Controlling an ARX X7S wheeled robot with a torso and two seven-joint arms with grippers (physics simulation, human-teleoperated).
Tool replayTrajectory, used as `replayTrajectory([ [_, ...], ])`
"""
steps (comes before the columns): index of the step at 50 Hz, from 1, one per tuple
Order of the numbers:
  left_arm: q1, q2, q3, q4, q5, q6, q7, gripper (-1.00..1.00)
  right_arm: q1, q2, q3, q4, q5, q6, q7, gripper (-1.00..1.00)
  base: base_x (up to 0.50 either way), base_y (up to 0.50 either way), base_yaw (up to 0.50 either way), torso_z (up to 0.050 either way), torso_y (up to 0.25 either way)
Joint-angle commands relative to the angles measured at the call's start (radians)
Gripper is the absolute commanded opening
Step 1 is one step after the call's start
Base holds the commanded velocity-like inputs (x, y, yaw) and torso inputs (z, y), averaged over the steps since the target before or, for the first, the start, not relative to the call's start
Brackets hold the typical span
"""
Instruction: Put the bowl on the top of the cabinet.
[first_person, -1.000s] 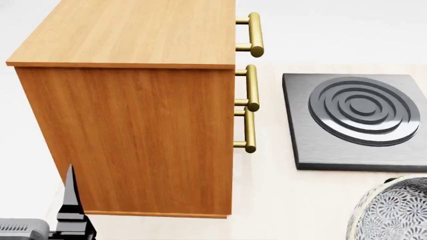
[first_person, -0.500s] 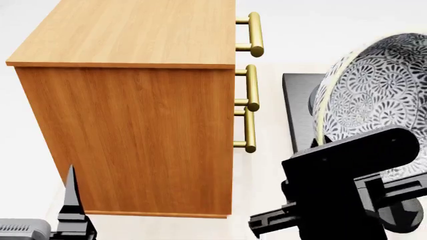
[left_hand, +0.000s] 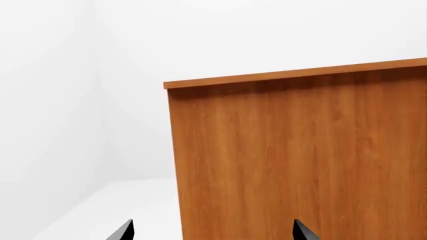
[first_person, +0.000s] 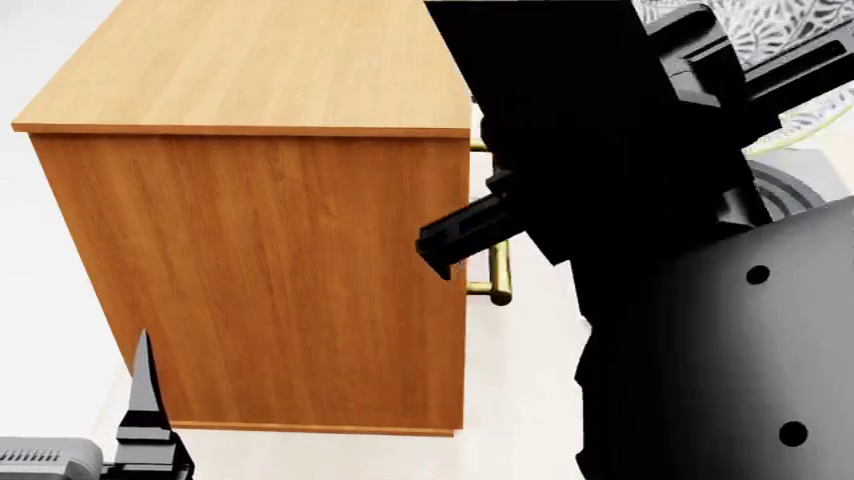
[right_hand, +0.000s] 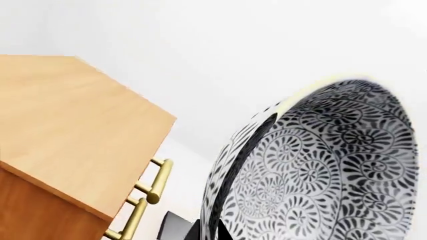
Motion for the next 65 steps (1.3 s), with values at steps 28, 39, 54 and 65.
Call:
replayTrajectory([
  [28, -0.006, -0.008, 0.013, 0.0, -0.003, -0.006, -0.007, 1.0, 0.669, -0.145, -0.455, 0.479, -0.041, 0.063, -0.231, -1.0, 0.0, 0.0, 0.0, 0.0, 0.0],
  [39, -0.011, -0.008, 0.017, 0.02, -0.008, -0.022, -0.011, 1.0, 0.664, -0.182, -0.463, 0.543, -0.152, -0.022, -0.318, -1.0, 0.0, 0.0, 0.0, 0.0, 0.001],
  [54, -0.01, -0.01, 0.021, 0.013, -0.01, -0.015, -0.012, 1.0, 0.629, -0.183, -0.5, 0.605, -0.284, -0.091, -0.405, -1.0, 0.0, 0.0, 0.0, 0.0, 0.001],
  [65, -0.005, -0.014, 0.017, 0.005, -0.013, -0.006, -0.014, 1.0, 0.579, -0.249, -0.514, 0.502, -0.253, -0.116, -0.373, -1.0, 0.0, 0.0, 0.0, 0.0, 0.0],
])
